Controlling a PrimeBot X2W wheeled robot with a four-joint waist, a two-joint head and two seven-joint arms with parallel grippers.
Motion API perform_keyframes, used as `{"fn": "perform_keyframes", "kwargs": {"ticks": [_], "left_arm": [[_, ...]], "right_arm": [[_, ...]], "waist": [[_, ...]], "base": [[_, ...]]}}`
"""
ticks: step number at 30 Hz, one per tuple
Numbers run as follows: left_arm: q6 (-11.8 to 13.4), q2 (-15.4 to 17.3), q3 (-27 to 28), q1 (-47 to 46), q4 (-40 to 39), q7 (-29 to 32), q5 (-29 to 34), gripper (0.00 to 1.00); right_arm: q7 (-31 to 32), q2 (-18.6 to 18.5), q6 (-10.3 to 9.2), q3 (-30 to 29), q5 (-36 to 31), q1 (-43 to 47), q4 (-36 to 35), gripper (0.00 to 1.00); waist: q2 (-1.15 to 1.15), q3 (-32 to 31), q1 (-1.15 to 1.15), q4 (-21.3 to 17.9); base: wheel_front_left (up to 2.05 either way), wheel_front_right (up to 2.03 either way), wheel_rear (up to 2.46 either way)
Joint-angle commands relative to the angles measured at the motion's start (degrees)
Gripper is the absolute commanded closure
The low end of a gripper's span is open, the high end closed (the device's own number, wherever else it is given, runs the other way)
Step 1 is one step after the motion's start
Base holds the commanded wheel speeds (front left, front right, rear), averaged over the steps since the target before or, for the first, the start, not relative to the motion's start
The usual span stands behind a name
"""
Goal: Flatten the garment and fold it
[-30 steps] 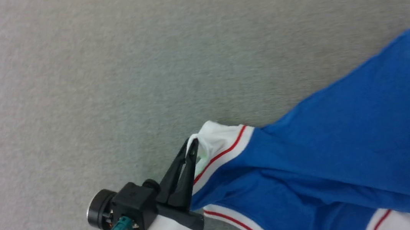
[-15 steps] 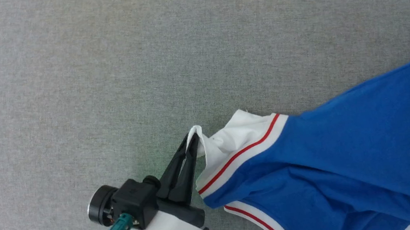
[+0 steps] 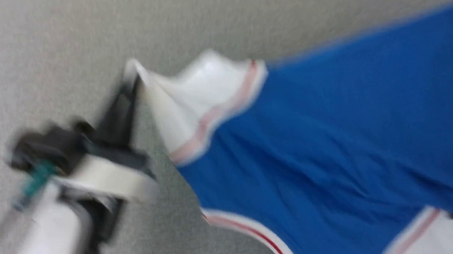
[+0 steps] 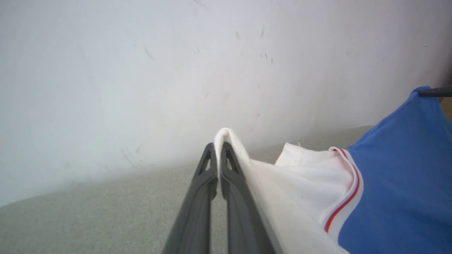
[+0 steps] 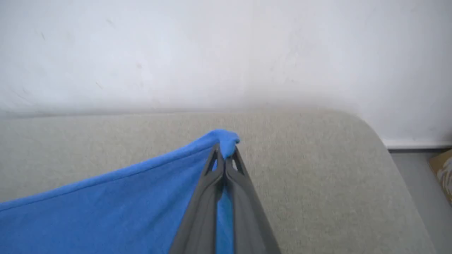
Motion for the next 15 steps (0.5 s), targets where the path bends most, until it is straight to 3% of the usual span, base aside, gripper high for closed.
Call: {"fn": "perform_keyframes", "kwargs": {"ticks": [1,9,15], "left_arm": [[-1.1,1.3,1.3,-3.5,1.5,-0.8,-0.2,1.00],[-5.9,3.9,3.1,-19.5,10.7,-1.4,0.2,1.00],[-7.7,4.0,2.6,-34.1,17.9,0.5,1.5,1.00]], "right_arm": [[-1.7,0.7,-0.04,-0.5,-0.7,-2.6,-0.1,1.00],[-6.4,3.2,-0.04,2.3,-2.8,-12.4,2.2,1.00],[-8.8,5.5,-0.04,6.4,-4.9,-20.9,7.6,1.00]], "waist": [[-0.01,-9.7,0.00,-6.0],[-0.01,-13.6,0.00,-9.9],[-0.01,-14.8,0.00,-13.4]], "base": [[0.00,0.00,0.00],[0.00,0.00,0.00],[0.00,0.00,0.00]]}}
